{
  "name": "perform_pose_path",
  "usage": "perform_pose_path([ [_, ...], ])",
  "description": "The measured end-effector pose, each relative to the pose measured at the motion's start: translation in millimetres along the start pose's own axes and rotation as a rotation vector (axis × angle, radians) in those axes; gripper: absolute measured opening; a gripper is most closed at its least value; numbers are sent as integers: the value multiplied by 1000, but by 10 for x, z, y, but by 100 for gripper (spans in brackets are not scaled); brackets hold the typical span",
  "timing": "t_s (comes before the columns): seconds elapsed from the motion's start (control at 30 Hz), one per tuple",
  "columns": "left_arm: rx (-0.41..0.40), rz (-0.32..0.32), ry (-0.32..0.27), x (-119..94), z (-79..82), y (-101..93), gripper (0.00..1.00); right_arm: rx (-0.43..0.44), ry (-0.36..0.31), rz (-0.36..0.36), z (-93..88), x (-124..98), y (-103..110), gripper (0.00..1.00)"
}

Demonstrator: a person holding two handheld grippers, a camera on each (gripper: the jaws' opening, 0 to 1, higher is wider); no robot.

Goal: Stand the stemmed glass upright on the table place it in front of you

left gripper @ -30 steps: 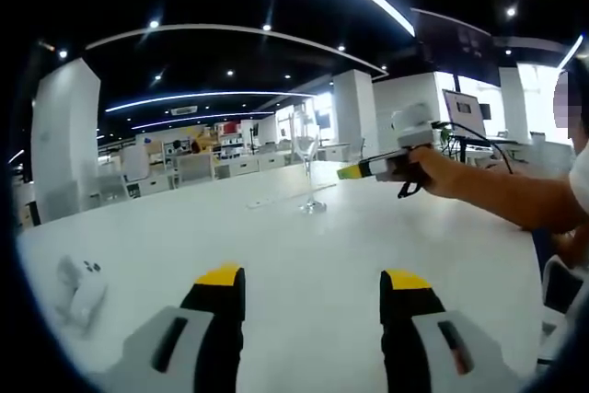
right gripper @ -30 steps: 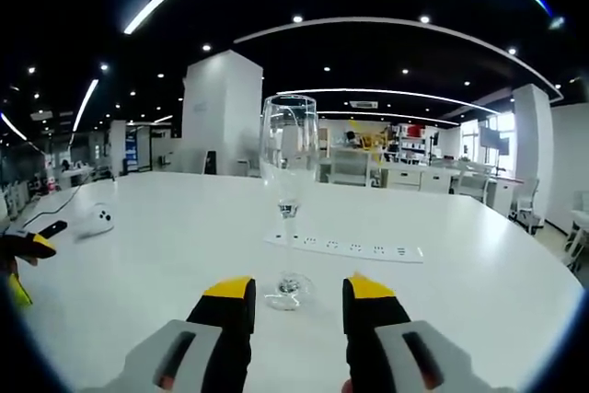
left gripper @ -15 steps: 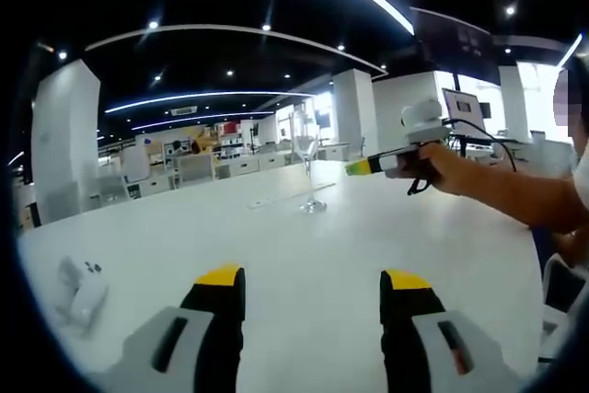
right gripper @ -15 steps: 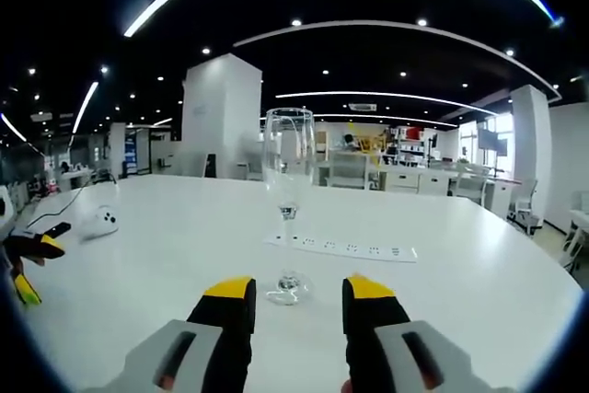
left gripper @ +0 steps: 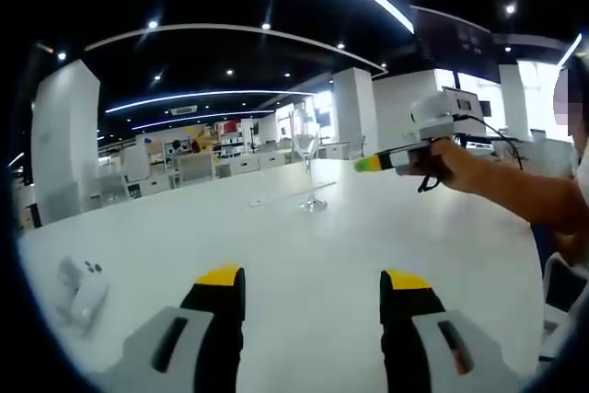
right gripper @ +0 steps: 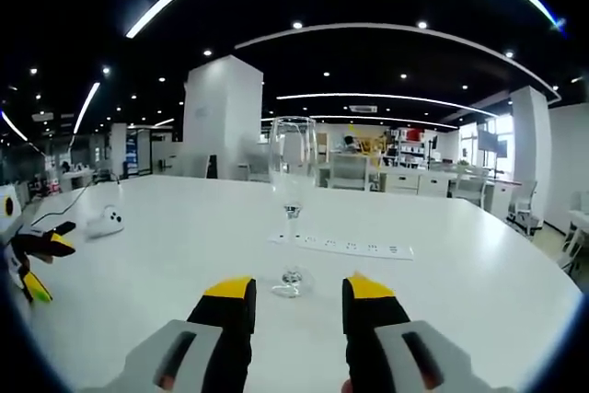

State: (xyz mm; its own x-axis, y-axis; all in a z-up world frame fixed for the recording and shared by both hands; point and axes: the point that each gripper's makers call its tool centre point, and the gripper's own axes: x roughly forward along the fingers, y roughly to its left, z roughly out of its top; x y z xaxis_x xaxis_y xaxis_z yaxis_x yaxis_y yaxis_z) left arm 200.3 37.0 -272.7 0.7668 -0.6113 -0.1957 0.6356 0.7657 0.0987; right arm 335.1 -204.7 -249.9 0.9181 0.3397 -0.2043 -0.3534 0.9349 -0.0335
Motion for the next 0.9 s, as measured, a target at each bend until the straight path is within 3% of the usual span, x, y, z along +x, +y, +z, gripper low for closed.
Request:
perform_pose_path([
  [0.9,-1,2,3,12,-4,11,59,3,-16,8,15,-433,110,41],
])
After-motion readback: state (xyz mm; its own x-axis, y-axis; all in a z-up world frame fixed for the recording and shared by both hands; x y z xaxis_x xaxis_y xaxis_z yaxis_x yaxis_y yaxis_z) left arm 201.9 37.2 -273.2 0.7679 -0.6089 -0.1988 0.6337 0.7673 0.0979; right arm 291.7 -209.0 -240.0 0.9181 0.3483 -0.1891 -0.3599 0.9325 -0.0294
